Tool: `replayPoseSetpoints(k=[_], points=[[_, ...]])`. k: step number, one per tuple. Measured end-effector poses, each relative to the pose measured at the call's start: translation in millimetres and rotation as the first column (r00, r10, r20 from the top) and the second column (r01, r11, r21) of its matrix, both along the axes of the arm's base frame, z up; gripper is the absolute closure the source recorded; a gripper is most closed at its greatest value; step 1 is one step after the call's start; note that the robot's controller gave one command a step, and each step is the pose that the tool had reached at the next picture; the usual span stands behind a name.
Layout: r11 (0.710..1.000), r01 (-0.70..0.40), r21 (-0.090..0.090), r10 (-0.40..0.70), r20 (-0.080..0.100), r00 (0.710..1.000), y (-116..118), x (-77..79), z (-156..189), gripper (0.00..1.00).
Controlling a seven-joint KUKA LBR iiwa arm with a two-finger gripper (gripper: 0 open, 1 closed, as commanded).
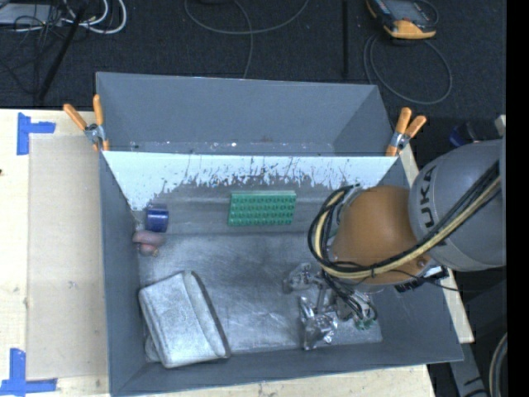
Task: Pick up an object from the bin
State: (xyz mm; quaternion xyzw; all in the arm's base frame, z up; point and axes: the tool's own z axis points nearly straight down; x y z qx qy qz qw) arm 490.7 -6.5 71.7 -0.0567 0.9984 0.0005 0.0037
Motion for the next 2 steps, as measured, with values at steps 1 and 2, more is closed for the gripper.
replayPoseSetpoints(k=[1,2], points=[[0.990,-0.142,-0.003,0.142,-0.006,0.990,-59,5.1,29,0.00],[0.993,-0.115,0.000,0.115,-0.006,0.993,-34,-3.0,1,0.00]])
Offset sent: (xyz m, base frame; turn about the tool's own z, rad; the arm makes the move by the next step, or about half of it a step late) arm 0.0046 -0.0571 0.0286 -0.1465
